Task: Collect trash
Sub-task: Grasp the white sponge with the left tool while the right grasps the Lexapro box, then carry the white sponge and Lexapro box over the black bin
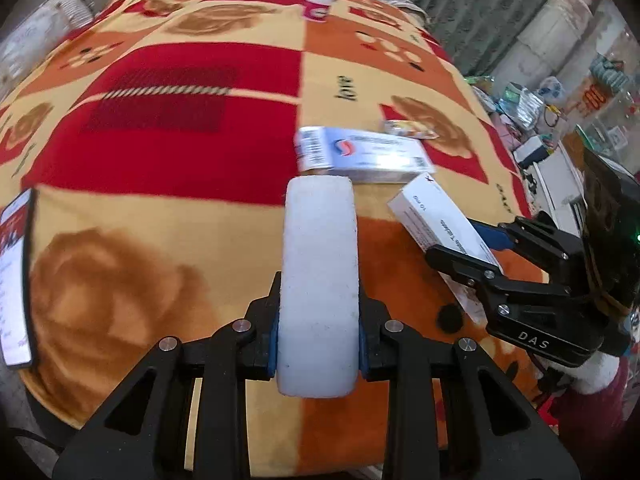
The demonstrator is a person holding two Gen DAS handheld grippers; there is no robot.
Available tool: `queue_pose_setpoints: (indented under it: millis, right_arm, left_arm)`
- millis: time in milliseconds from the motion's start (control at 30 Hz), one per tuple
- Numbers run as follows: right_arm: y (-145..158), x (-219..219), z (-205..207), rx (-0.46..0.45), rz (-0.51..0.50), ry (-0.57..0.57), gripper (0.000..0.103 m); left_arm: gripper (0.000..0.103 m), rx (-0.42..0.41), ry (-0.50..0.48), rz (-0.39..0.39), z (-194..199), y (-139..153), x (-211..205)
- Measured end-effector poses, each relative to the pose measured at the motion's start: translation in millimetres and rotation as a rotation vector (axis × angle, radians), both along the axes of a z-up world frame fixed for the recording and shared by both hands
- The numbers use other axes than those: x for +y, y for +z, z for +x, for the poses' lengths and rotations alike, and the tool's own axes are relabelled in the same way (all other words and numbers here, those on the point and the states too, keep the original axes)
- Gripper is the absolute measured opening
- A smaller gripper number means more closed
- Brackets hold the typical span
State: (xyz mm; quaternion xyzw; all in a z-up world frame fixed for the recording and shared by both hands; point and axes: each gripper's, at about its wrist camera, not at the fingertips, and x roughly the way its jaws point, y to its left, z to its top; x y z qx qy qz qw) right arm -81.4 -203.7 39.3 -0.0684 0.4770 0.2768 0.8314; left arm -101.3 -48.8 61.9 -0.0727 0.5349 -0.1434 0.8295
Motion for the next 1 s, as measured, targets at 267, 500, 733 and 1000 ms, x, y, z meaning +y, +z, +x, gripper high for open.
queue_pose_setpoints:
  millis: [267,500,733,1000]
  right_arm:
    - [8,-55,-5,-0.012,0.012,-0.159,0.041]
    - [20,-90,-12,-0.047,0.008,-0.251,0.041]
    - [27,-120,-20,-0.064,0.015,-0.325,0.041]
    - [30,-148,-29,-0.071,0.025,-0.388,0.041]
  left_arm:
    - [0.026,-0.046,-0.092,0.009,16,5,-69]
    - [0.026,-0.084,-0.14,0.036,26,8,-108]
    - [0.026,-0.105,-0.19,0.057,28,11,-138]
    - [0.026,-0.129,-0.253,0.073,25,16,-171]
